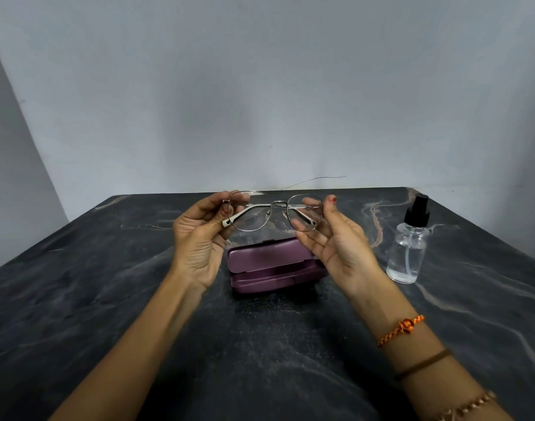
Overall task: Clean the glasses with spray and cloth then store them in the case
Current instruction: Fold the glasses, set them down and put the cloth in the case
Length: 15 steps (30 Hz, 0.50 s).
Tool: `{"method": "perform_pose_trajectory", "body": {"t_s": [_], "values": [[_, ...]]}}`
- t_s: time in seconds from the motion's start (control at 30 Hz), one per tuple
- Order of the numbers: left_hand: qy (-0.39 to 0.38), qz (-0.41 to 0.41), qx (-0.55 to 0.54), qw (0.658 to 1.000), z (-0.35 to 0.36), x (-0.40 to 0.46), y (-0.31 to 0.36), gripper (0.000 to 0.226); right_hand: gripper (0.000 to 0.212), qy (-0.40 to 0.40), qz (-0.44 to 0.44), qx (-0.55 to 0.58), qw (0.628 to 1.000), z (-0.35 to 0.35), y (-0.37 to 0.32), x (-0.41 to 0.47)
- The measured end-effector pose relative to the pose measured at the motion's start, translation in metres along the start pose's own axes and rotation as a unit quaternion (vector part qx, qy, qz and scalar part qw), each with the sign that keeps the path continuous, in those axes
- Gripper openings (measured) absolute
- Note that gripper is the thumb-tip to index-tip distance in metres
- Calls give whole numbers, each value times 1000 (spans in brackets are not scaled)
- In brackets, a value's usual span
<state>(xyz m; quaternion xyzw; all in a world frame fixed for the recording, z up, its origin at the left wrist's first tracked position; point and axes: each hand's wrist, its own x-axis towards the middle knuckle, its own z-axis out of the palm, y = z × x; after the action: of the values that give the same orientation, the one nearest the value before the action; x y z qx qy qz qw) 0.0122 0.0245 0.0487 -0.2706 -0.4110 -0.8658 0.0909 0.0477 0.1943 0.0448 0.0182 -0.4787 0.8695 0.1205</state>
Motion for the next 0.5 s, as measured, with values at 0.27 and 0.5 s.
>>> {"method": "perform_pose_trajectory", "body": {"t_s": [0.27,0.5], "values": [[18,-48,-4,999,-5,1,-3,25,24,26,-11,37,999,0,0,2],[53,-127,19,990,-9,2,-7,44,24,88,-11,60,994,-2,1,3]]}}
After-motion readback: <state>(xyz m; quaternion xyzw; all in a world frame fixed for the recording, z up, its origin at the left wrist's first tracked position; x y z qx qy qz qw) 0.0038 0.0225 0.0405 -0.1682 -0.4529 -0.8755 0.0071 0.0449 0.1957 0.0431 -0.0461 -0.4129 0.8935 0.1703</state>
